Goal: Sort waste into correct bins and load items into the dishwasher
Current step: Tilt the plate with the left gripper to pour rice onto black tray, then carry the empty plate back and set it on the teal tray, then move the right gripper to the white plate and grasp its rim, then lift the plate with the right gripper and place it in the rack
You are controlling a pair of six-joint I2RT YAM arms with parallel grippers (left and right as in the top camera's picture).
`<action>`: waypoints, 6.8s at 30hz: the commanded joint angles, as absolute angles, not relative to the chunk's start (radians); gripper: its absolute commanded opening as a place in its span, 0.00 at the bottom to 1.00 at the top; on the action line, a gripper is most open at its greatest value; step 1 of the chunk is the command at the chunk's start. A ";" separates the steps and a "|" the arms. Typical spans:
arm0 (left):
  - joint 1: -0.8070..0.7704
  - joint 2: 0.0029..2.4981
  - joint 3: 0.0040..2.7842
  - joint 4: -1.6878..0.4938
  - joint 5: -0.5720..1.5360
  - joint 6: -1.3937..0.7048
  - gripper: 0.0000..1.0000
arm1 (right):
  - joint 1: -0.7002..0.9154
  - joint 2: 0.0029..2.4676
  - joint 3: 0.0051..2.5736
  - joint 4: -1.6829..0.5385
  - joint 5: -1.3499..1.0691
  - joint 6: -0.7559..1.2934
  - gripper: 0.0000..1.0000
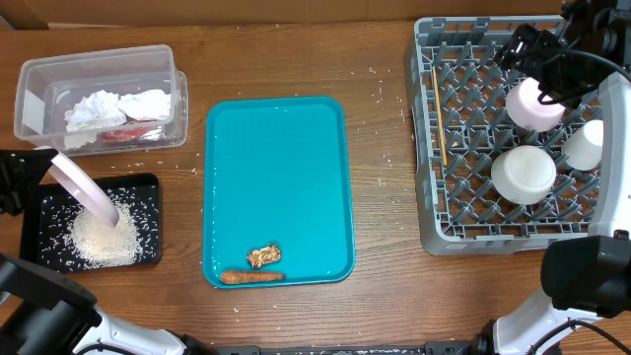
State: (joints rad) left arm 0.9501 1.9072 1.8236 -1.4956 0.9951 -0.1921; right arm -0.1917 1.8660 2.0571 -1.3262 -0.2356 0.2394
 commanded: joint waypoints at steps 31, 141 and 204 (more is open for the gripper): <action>0.652 1.598 1.822 -1.660 0.868 0.004 0.04 | -0.192 1.861 2.082 -1.322 -0.232 0.244 1.00; 0.333 2.069 2.439 -1.689 -0.034 -0.246 1.00 | 0.641 2.124 1.560 -0.845 -0.113 0.469 0.64; 0.334 2.069 2.439 -1.648 -0.034 -0.246 1.00 | 0.139 2.160 2.271 -1.229 0.985 0.394 0.04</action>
State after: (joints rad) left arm 0.3344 2.0716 2.4393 -1.6501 -0.0212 -0.2581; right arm 0.1448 2.1632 2.3310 -1.2560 0.9417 0.4377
